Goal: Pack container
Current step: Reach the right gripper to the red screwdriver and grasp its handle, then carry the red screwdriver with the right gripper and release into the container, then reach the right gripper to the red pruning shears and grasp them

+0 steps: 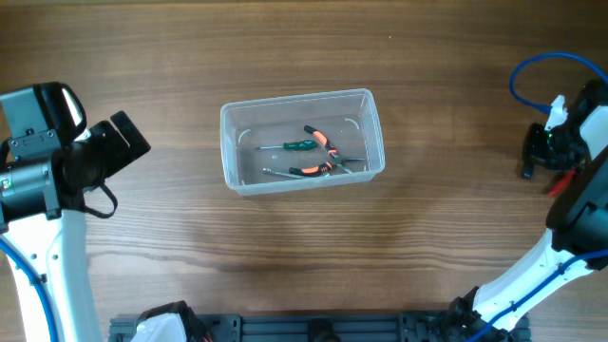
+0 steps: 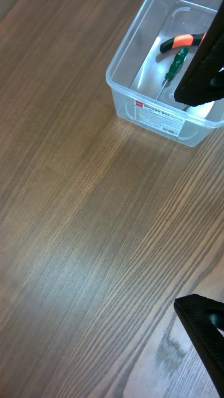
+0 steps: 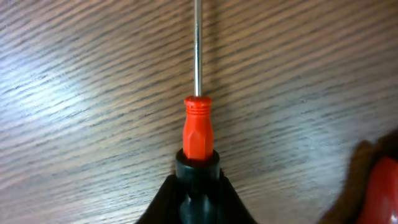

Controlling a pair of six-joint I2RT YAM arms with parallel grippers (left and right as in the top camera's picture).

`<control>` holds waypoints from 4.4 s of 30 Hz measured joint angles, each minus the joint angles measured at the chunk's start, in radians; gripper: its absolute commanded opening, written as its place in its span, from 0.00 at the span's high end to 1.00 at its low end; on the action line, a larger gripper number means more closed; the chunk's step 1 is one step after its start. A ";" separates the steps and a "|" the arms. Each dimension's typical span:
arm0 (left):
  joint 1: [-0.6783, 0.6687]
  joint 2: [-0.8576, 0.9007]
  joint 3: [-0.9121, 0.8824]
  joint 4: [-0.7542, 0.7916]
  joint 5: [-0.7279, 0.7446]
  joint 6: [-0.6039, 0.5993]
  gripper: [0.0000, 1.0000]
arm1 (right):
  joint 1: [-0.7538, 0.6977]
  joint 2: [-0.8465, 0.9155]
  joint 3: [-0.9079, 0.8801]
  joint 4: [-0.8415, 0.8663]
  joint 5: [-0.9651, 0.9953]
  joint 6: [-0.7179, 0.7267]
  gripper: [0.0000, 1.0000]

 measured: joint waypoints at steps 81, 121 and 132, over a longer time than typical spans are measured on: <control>0.000 0.000 0.000 0.000 -0.019 0.000 0.00 | -0.084 -0.020 0.247 -0.317 0.077 0.490 0.00; 0.000 0.000 0.000 0.000 -0.019 0.000 0.00 | -0.083 0.023 0.031 -0.008 0.077 0.416 0.66; 0.000 0.000 0.000 0.000 -0.019 0.000 0.00 | -0.084 0.023 0.031 -0.008 0.081 0.416 0.96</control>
